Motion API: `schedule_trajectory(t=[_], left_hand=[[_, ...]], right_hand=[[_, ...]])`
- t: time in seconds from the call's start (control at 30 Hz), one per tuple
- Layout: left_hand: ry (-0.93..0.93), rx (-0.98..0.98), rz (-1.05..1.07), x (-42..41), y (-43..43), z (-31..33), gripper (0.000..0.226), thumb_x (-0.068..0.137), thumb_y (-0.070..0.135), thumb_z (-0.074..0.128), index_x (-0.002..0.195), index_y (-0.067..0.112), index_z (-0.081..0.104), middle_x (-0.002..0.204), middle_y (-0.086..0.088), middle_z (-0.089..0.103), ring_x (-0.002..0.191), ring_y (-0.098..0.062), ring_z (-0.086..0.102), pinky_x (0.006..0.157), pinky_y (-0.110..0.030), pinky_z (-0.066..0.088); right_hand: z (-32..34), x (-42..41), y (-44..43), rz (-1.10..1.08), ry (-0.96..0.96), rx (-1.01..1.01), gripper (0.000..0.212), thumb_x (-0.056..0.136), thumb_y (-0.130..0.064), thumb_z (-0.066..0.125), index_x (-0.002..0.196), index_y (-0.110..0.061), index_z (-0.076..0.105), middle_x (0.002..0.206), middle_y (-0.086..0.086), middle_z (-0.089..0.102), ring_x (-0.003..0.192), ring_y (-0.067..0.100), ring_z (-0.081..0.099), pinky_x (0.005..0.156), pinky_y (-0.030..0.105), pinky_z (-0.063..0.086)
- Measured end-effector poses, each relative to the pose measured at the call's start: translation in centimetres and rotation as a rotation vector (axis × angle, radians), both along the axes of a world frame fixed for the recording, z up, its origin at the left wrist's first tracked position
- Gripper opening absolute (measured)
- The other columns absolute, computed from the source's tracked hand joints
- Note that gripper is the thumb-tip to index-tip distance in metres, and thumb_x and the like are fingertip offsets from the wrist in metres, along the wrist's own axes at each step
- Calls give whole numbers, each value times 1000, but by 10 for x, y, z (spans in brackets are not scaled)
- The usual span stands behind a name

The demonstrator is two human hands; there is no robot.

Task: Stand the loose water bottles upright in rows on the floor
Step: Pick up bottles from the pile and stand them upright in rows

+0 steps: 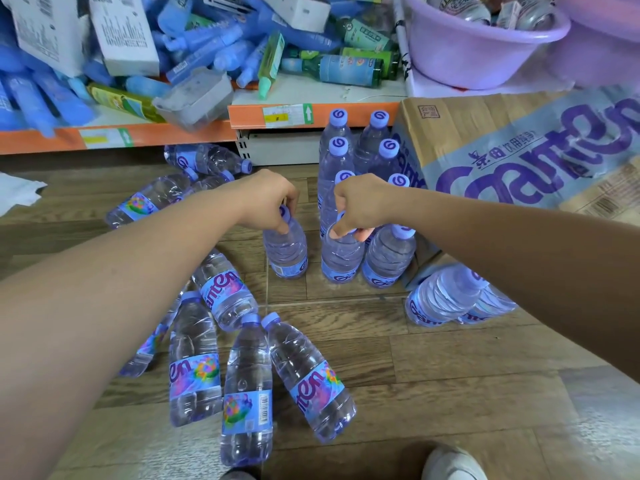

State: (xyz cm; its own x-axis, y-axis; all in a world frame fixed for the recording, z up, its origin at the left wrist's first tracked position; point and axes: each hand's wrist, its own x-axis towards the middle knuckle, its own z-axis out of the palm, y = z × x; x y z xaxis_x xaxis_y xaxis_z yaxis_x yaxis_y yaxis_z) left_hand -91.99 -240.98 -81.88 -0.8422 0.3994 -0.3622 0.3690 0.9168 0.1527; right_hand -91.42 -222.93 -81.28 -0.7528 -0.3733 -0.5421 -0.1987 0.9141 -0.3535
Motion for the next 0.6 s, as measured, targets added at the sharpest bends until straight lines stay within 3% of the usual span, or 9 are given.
schedule_trajectory(t=[0.13, 0.23, 0.33, 0.47, 0.6], left_hand=[[9, -6, -10, 1, 1, 1, 19, 74, 26, 74, 88, 18, 64, 89, 0, 57, 91, -22, 56, 81, -41, 53], [15, -2, -4, 2, 0, 2, 20, 75, 27, 74, 90, 17, 65, 88, 1, 54, 91, -21, 55, 79, -38, 53], [20, -5, -9, 1, -1, 2, 22, 75, 28, 74, 92, 17, 65, 89, 2, 53, 91, -20, 54, 79, -37, 53], [28, 3, -2, -1, -1, 0, 24, 75, 28, 74, 95, 17, 65, 89, 2, 51, 91, -19, 52, 80, -38, 52], [27, 19, 17, -3, -2, 0, 25, 75, 30, 74, 95, 17, 65, 91, 1, 51, 90, -18, 50, 79, -36, 51]], right_hand=[[-5, 2, -1, -43, 44, -29, 35, 83, -36, 68, 74, -19, 39, 78, 10, 69, 71, 26, 71, 64, 21, 41], [-3, 1, -1, -64, 1, -43, 34, 83, -36, 69, 83, -14, 43, 83, 13, 71, 75, 27, 73, 61, 18, 41], [-1, -1, -1, -32, -23, -21, 36, 83, -36, 69, 92, -11, 45, 89, 17, 73, 62, 21, 67, 60, 19, 41], [-1, -2, -4, 0, -9, 22, 35, 84, -37, 66, 93, -11, 43, 66, 7, 65, 54, 15, 62, 62, 19, 39], [-6, -6, -4, -20, 8, 39, 28, 86, -34, 60, 88, -12, 43, 50, 1, 61, 65, 21, 67, 63, 20, 39]])
